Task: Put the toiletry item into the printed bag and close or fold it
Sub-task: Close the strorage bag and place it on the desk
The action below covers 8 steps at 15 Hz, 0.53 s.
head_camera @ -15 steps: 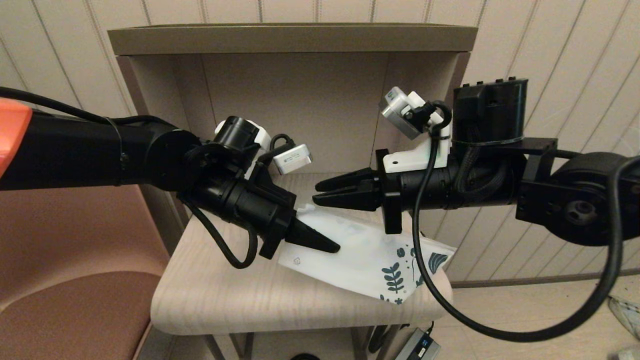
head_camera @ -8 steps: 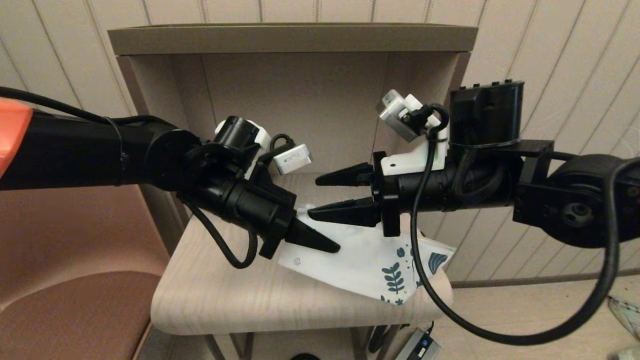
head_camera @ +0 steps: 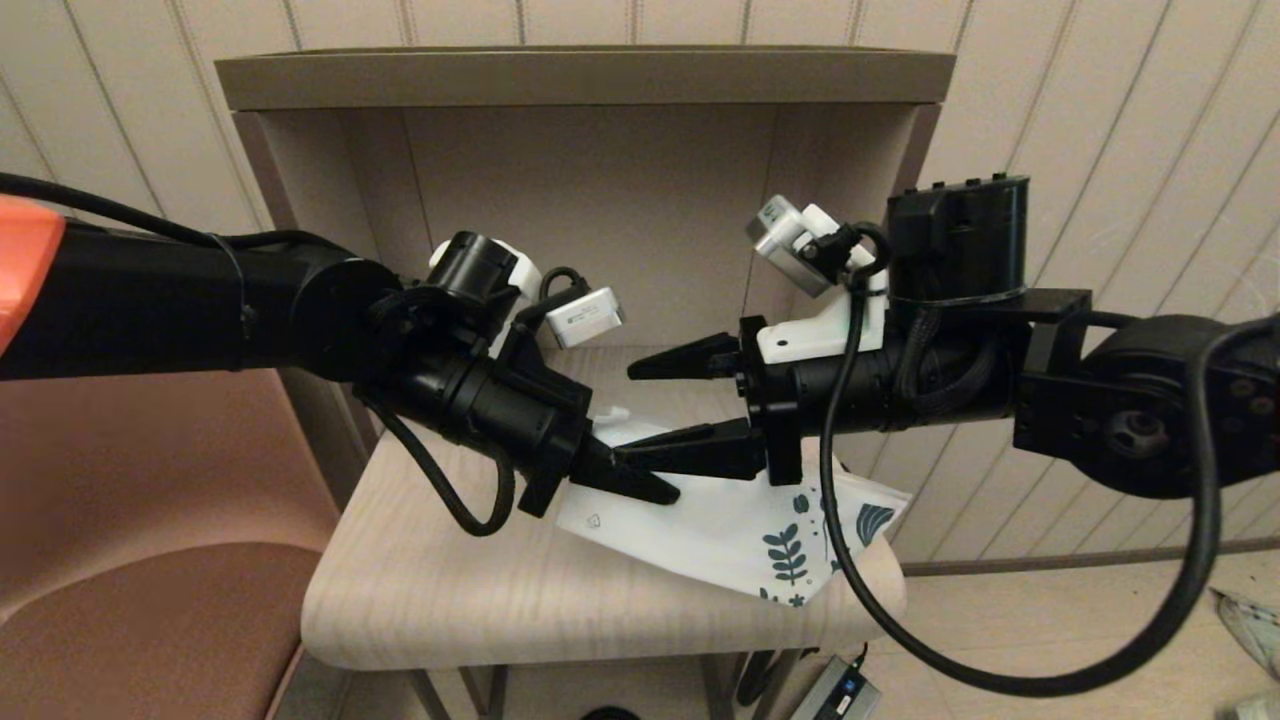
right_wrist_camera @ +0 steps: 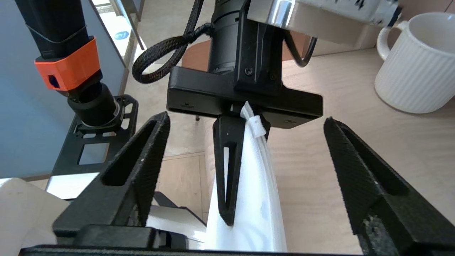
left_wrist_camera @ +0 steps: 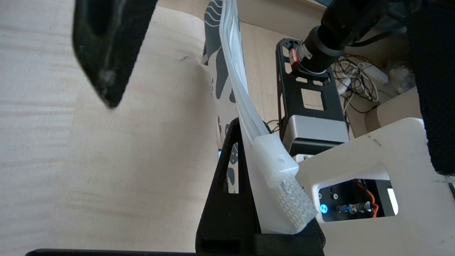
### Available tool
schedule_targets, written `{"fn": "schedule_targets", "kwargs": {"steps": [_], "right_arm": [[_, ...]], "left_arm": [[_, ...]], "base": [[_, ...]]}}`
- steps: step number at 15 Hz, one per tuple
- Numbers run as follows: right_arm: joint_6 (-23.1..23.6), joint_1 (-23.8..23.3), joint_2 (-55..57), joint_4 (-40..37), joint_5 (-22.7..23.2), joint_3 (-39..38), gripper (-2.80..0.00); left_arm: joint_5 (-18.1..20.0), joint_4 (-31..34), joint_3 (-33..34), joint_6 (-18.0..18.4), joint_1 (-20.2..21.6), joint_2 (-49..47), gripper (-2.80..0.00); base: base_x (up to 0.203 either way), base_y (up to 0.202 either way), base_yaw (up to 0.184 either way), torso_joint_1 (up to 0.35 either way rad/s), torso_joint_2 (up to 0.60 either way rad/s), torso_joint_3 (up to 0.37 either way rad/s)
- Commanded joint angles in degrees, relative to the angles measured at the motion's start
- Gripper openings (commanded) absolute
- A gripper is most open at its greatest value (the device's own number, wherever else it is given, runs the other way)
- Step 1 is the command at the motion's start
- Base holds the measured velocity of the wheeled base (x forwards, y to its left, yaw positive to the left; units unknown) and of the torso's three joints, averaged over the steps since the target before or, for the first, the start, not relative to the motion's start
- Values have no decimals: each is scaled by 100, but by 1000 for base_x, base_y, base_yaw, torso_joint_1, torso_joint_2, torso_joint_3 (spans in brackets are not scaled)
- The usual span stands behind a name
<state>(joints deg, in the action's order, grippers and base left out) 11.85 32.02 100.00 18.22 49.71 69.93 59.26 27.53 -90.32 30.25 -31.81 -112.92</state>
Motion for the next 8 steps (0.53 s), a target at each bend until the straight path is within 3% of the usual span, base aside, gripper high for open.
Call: {"fn": "schedule_targets", "kwargs": {"steps": [1, 8], "right_arm": [[10, 6, 37, 15, 30, -5, 0], [46, 6, 81, 24, 38, -14, 0]], "left_arm": [[33, 16, 6, 16, -1, 7, -280], [33, 16, 6, 16, -1, -2, -280]], "base": [[0, 0, 0, 0, 0, 0], [0, 0, 0, 0, 0, 0]]}}
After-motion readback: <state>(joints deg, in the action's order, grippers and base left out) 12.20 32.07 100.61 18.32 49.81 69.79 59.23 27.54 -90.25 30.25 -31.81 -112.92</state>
